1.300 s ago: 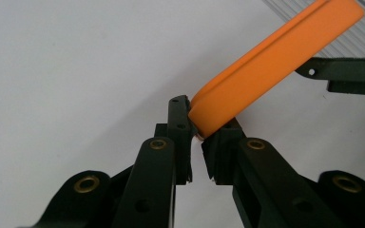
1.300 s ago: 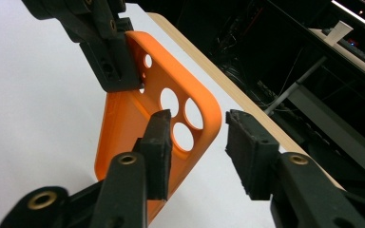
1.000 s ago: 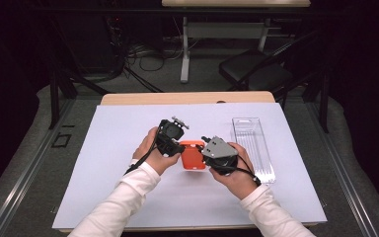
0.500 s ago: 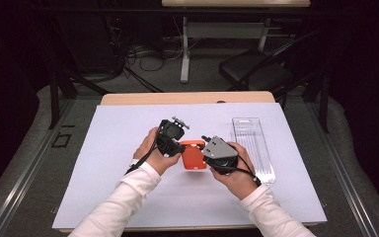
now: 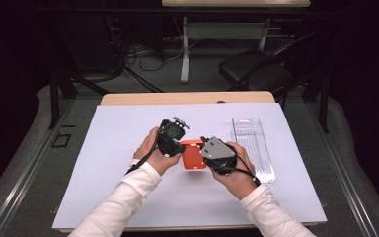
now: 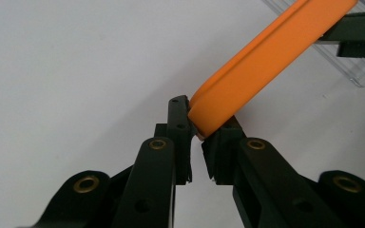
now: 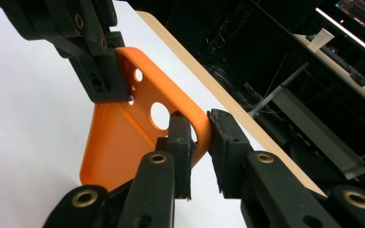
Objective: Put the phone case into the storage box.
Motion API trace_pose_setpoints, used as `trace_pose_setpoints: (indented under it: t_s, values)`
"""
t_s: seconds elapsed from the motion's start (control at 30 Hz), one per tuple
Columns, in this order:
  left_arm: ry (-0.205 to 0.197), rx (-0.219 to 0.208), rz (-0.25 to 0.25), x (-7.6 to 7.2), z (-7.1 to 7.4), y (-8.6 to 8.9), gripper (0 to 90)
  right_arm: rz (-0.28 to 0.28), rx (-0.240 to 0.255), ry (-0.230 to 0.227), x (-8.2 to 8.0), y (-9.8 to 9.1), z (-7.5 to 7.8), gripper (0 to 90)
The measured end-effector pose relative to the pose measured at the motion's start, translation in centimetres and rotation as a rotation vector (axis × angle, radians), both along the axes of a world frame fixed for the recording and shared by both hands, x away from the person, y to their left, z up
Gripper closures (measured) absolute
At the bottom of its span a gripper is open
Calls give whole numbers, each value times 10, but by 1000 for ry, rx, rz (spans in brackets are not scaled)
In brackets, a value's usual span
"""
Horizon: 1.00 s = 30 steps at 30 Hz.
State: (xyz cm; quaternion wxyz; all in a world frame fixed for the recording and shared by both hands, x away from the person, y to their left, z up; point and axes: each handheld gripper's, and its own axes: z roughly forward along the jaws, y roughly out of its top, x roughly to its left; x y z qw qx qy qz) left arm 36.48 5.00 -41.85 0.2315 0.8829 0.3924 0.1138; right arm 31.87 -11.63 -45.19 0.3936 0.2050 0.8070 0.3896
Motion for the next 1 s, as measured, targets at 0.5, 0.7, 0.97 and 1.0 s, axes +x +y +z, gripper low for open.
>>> trace_pose_setpoints:
  t_s: [0.5, 0.7, 0.97, 1.0]
  values:
    - [15, -10, 0, 1, -1, 0, 819, -7, -13, 11, 1, 0, 0, 801]
    - [20, -22, -6, 1, 0, -1, 813, -2, 12, 20, 2, -4, -1, 806]
    - [10, -46, -12, 1, 2, 1, 769, 8, 27, 11, 3, -7, -1, 808]
    - [6, -50, -12, 1, 2, 2, 747, 10, 36, 9, 4, -9, -1, 809]
